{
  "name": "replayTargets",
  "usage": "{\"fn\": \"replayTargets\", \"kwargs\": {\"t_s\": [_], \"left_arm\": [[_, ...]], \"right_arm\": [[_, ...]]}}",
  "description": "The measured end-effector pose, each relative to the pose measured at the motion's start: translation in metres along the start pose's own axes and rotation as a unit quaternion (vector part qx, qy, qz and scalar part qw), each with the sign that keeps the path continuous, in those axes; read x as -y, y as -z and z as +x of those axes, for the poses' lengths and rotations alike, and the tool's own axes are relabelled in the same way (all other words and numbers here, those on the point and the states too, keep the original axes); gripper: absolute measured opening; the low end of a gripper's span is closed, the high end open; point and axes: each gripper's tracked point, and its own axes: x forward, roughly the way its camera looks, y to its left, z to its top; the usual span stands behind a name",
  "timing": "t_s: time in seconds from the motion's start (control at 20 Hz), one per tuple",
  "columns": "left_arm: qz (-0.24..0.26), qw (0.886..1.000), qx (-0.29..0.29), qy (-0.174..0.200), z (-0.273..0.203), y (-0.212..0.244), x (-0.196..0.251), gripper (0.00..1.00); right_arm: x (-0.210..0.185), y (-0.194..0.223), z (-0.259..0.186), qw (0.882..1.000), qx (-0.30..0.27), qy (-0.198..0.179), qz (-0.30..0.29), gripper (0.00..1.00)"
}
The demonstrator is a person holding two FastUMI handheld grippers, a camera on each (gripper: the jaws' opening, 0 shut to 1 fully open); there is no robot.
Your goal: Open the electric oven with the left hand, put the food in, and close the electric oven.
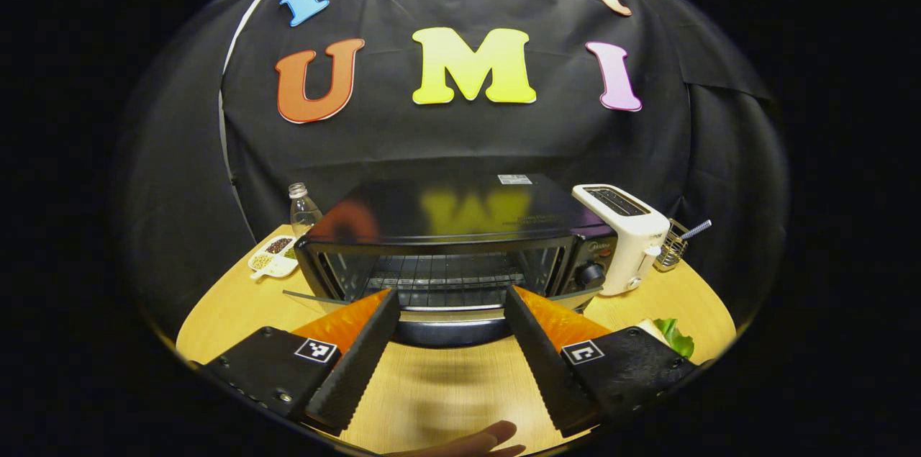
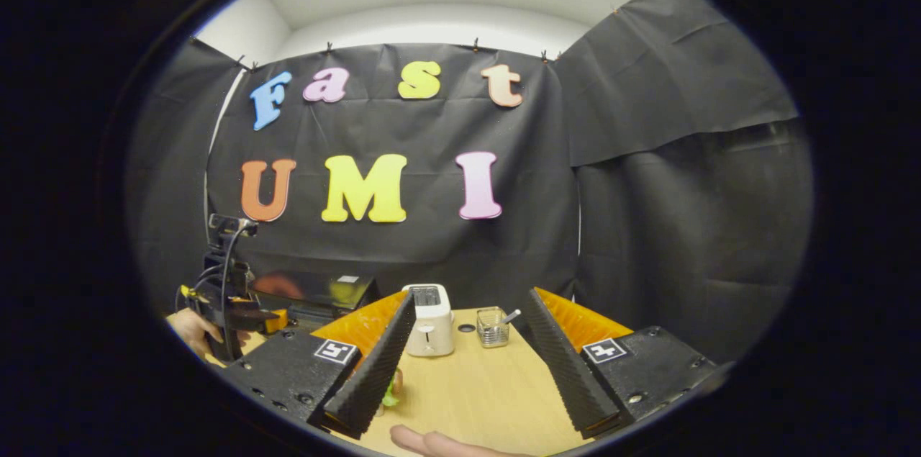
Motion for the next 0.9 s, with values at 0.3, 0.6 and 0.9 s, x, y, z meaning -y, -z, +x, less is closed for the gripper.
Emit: {"fn": "replayTargets", "kwargs": {"t_s": [0.3,0.6,0.9], "left_arm": [[-0.002,1.000,0.000,0.001,-0.027,0.049,0.003,0.97],[-0.010,0.999,-0.041,0.000,-0.039,0.112,0.006,0.97],[-0.025,0.995,-0.099,0.001,-0.033,0.164,0.009,0.95]], "right_arm": [[0.001,0.009,-0.005,1.000,-0.013,-0.004,-0.001,0.99],[0.000,0.008,-0.008,1.000,-0.012,-0.002,-0.007,0.99],[-0.009,-0.006,-0.015,1.000,0.001,-0.004,-0.020,0.99]]}}
